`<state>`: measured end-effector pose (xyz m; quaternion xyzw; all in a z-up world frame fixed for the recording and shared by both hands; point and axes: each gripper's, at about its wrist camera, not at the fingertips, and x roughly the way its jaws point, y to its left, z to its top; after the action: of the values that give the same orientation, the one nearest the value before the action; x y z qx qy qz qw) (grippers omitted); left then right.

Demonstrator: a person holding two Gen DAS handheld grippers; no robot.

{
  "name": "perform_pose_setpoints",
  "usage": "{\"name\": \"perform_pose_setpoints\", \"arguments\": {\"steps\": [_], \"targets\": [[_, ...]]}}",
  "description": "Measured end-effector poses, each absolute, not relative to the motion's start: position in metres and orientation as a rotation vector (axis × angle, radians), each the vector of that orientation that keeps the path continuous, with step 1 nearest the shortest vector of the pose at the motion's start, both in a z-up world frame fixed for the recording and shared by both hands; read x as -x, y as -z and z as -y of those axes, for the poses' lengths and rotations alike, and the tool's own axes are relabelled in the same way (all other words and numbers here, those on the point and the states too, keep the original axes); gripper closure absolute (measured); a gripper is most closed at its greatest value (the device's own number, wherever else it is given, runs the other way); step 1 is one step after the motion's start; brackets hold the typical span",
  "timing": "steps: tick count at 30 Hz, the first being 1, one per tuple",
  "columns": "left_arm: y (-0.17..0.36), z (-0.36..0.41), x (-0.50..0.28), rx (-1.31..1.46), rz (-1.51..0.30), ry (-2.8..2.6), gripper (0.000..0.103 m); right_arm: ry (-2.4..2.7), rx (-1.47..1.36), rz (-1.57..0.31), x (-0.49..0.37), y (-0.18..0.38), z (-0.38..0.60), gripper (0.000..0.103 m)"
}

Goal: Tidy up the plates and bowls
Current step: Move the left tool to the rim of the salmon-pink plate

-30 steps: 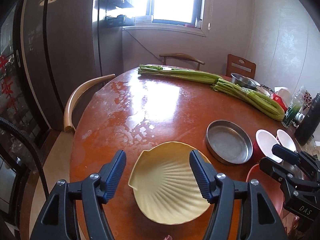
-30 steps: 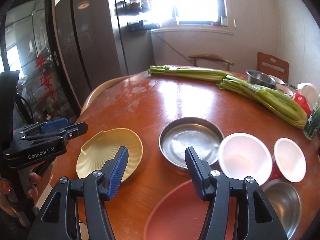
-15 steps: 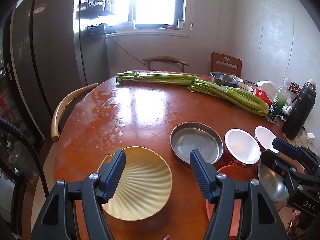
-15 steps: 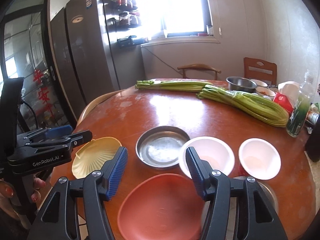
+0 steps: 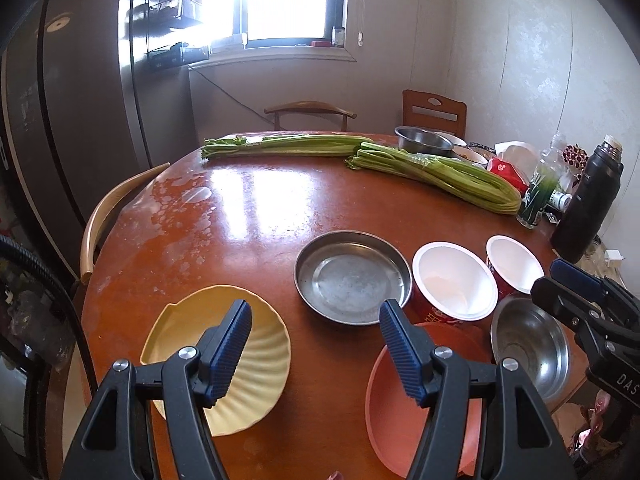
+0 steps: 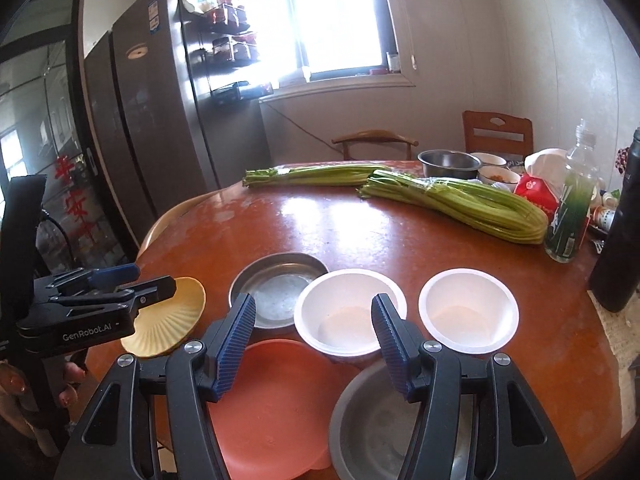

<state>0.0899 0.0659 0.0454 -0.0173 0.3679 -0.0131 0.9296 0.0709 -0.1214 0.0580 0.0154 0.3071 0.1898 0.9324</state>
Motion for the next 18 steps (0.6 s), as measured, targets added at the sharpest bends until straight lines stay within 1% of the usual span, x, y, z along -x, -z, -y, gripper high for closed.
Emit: {"name": "perform_pose_setpoints", "arguments": {"steps": [10,18], "targets": [[0.008,-0.044,-0.062,0.017,-0.873,0.065,0.037,-0.432,0.023,-0.701,-0.069,-0.027,0.11,0.041],[0.036,-0.024,-0.053,0.015,-0.959,0.099,0.037,-0.506,0.062,-0.757,-0.063,-0.009,0.093,0.041]]}}
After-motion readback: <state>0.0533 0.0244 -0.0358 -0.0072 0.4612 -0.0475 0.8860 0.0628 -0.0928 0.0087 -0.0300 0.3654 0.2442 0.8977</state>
